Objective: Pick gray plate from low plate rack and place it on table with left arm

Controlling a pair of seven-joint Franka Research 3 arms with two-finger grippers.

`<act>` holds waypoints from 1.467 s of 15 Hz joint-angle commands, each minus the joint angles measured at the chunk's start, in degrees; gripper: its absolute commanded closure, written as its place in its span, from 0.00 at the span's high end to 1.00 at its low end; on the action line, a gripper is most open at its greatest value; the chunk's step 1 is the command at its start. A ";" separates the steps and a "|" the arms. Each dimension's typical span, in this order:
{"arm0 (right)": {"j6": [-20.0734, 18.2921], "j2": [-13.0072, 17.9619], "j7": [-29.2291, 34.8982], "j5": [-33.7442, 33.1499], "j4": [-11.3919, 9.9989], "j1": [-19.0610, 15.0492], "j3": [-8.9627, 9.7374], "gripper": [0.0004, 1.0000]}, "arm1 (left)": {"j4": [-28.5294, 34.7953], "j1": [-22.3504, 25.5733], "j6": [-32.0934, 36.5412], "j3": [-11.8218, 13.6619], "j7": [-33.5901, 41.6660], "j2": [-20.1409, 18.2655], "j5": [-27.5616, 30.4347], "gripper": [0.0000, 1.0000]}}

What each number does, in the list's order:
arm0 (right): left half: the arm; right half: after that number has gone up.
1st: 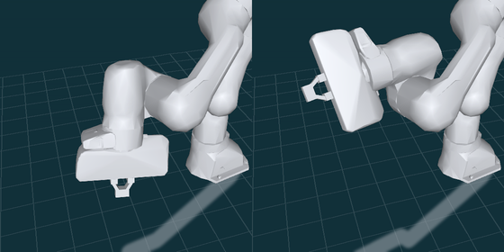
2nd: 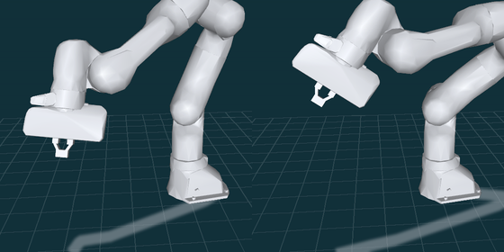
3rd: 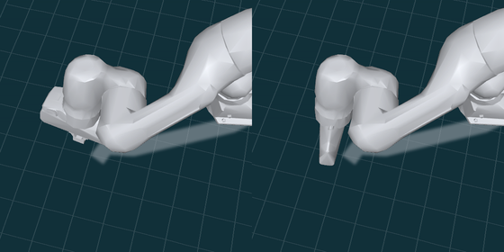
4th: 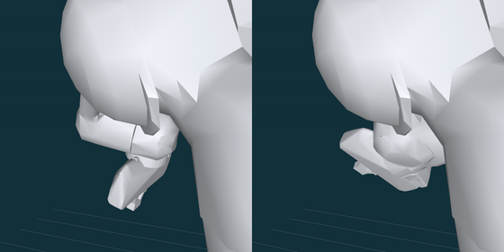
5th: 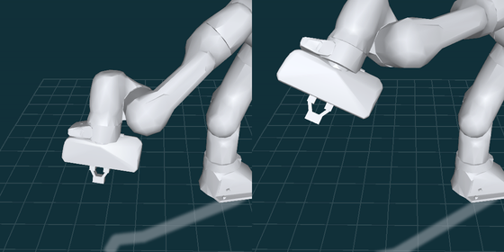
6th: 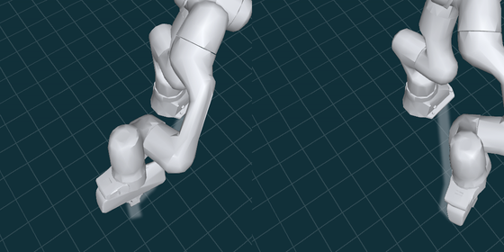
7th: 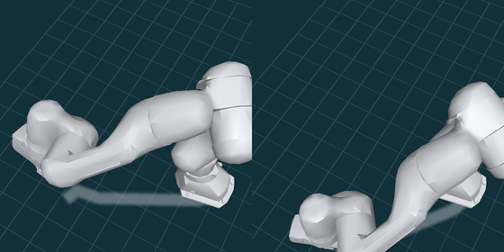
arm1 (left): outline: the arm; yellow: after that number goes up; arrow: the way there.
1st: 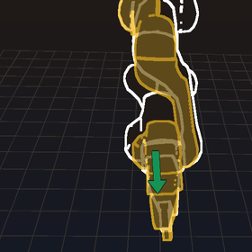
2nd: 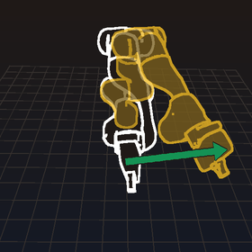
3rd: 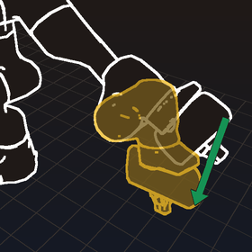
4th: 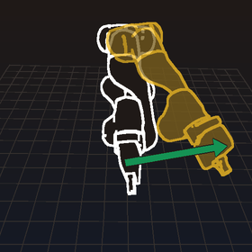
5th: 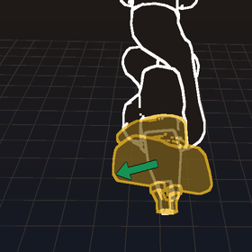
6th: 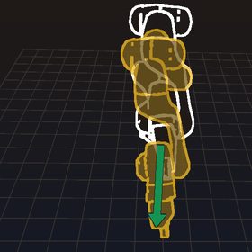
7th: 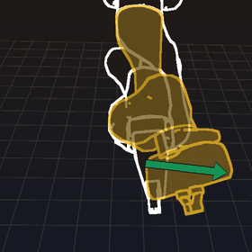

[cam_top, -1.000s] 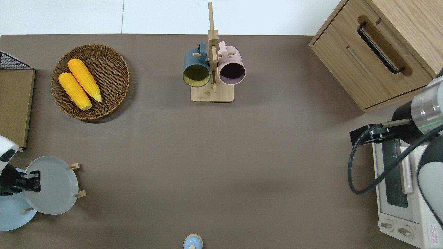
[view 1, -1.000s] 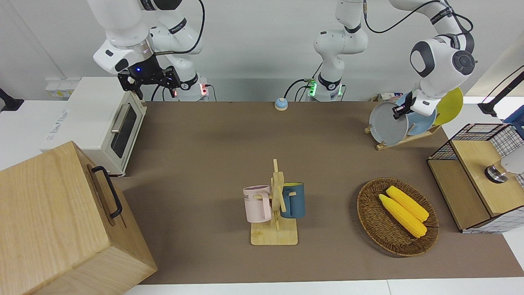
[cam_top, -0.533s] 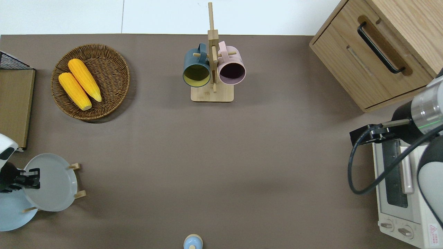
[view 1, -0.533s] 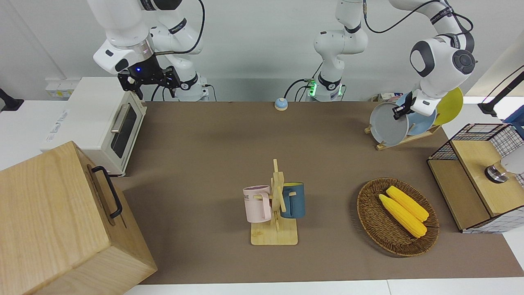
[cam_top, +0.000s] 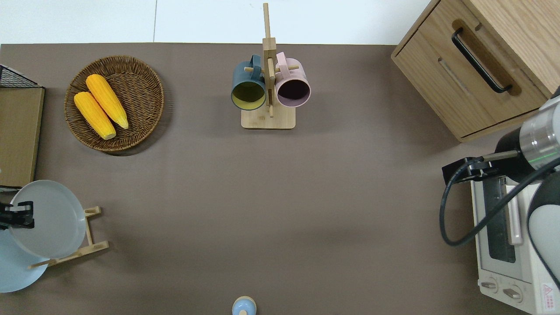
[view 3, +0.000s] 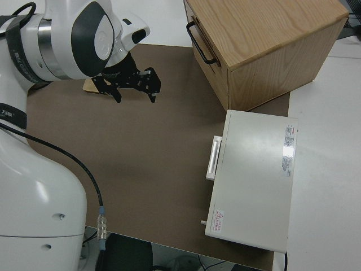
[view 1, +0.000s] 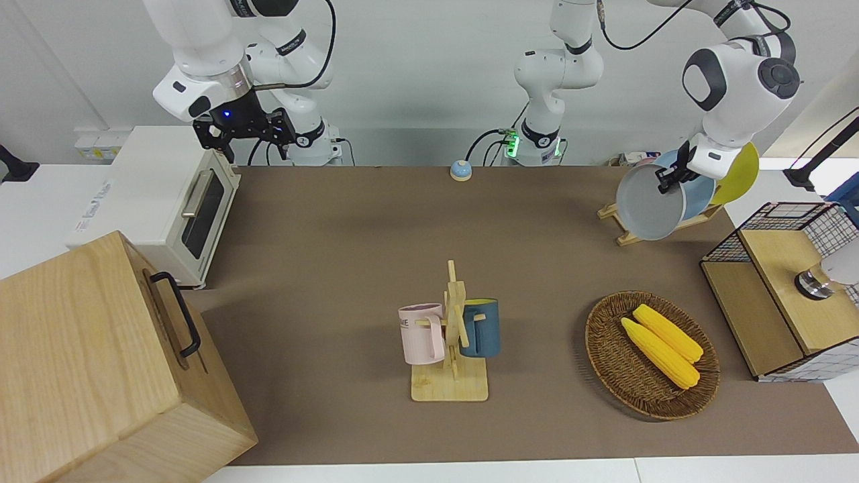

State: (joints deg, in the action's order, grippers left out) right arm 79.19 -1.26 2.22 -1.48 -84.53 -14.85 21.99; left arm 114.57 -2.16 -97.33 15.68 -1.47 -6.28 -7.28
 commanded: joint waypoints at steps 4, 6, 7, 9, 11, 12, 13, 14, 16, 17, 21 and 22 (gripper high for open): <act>-0.62 0.12 0.68 -0.37 0.41 -1.32 1.13 0.98 | -7.77 -2.50 11.28 -1.61 0.06 -0.58 -6.17 0.10; -0.62 0.12 0.68 -0.37 0.41 -1.32 1.21 0.98 | -10.23 -2.59 14.52 -1.97 0.06 -0.58 -6.26 0.10; -0.62 0.12 0.68 -0.28 0.33 -1.32 1.21 0.98 | -11.72 -3.11 15.84 -2.14 -0.02 -0.58 -6.17 0.10; -0.62 0.20 0.68 -0.28 0.41 -1.32 1.13 0.98 | -15.40 -3.82 19.79 -2.23 -0.37 -0.58 -6.17 0.10; -0.62 0.12 0.68 -0.37 0.41 -1.32 1.13 0.98 | -18.75 -4.61 22.79 -2.14 -0.55 -0.49 -5.82 0.10; -0.62 0.12 0.68 -0.28 0.41 -1.32 1.13 0.98 | -19.11 -5.22 23.15 -2.14 -0.73 -0.49 -5.47 0.10; -0.62 0.12 0.68 -0.37 0.41 -1.32 1.12 0.98 | -19.12 -5.66 23.15 -2.14 -1.08 -0.49 -5.29 0.10; -0.62 0.12 0.68 -0.28 0.41 -1.32 1.12 0.98 | -19.03 -5.75 23.15 -2.23 -1.86 -0.40 -5.03 0.10; -0.62 0.12 0.68 -0.28 0.41 -1.32 1.21 0.98 | -18.77 -5.93 22.63 -2.06 -4.93 -0.05 -0.31 0.10; -0.70 0.12 0.68 -0.37 0.41 -1.32 1.13 0.98 | -18.59 -6.10 22.01 -1.53 -6.34 0.12 2.24 0.10; -0.62 0.12 0.68 -0.37 0.41 -1.32 1.13 0.98 | -17.36 -6.19 19.82 -1.09 -6.97 2.66 11.56 0.10; -0.62 0.12 0.68 -0.28 0.41 -1.32 1.21 0.98 | -16.75 -6.19 19.46 -0.48 -6.97 3.72 15.59 0.10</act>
State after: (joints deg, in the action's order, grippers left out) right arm 79.19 -1.26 2.22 -1.48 -84.53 -14.85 21.99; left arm 96.71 -7.27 -76.26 13.59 -7.33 -4.60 1.77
